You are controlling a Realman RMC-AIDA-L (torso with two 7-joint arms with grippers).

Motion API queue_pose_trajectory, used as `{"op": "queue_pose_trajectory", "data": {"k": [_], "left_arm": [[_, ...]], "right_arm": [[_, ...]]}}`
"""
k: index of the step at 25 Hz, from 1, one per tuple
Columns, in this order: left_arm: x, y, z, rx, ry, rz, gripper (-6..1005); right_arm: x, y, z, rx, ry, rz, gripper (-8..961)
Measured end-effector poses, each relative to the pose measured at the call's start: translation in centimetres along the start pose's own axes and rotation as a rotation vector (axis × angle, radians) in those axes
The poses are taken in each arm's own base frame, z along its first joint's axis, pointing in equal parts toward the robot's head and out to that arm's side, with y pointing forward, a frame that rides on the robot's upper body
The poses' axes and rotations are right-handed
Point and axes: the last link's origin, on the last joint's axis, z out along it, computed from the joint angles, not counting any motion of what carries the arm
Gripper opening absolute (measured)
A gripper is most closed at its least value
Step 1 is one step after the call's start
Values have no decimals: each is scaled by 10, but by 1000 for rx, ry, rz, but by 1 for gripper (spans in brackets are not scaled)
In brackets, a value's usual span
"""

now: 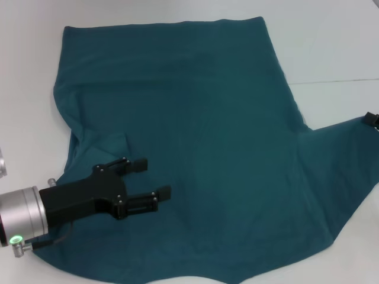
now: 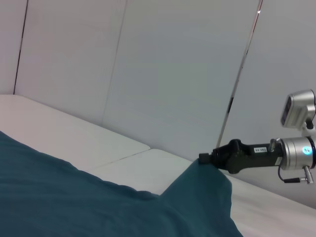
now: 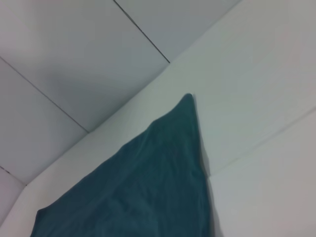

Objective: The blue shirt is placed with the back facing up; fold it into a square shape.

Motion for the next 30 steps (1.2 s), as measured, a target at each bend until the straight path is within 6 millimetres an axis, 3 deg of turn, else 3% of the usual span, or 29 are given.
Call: {"op": "queue_pose_trajectory", "data": {"k": [10, 21, 30], "left_arm": [[-1, 1, -1, 3, 9, -14, 904], [-1, 1, -1, 3, 9, -18, 904], [0, 0, -1, 4, 9, -20, 904]], "right_arm": [[-6, 9, 9, -23, 5, -39, 0], [18, 33, 19, -134, 123, -73, 0], [20, 56, 24, -248, 170, -89, 1]]}}
